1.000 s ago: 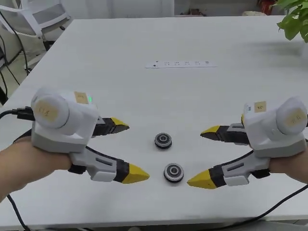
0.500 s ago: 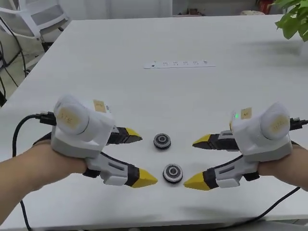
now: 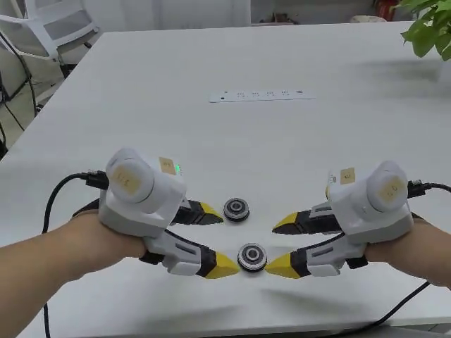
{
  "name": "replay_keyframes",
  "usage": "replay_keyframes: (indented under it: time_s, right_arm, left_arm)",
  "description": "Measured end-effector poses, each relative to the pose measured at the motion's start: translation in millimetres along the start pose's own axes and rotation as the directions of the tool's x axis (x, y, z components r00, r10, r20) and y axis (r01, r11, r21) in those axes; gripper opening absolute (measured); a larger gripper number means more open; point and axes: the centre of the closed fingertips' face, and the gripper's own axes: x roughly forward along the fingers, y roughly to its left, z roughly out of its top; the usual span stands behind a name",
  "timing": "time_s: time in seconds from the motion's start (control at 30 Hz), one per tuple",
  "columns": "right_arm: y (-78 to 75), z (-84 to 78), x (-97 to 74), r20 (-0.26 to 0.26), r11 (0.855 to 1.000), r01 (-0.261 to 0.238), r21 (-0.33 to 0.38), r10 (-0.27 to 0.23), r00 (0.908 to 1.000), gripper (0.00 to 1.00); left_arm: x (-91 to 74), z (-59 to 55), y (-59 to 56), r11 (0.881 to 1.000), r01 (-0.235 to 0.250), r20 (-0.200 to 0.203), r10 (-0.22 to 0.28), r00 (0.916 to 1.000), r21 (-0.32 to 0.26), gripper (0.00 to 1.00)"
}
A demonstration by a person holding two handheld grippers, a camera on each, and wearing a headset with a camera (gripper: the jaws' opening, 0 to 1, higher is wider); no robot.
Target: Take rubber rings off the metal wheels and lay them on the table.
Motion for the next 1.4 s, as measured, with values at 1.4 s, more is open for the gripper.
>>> replay_keyframes:
  time_s: [1.4]
  right_arm:
    - [3.7, -11.9, 15.1, -0.028, 0.999, -0.034, -0.005, 0.034, 0.9990, 0.34]
  left_arm:
    - [45.5, -4.2, -11.0, 0.999, 0.043, -0.035, -0.042, 0.9985, 0.031, 0.21]
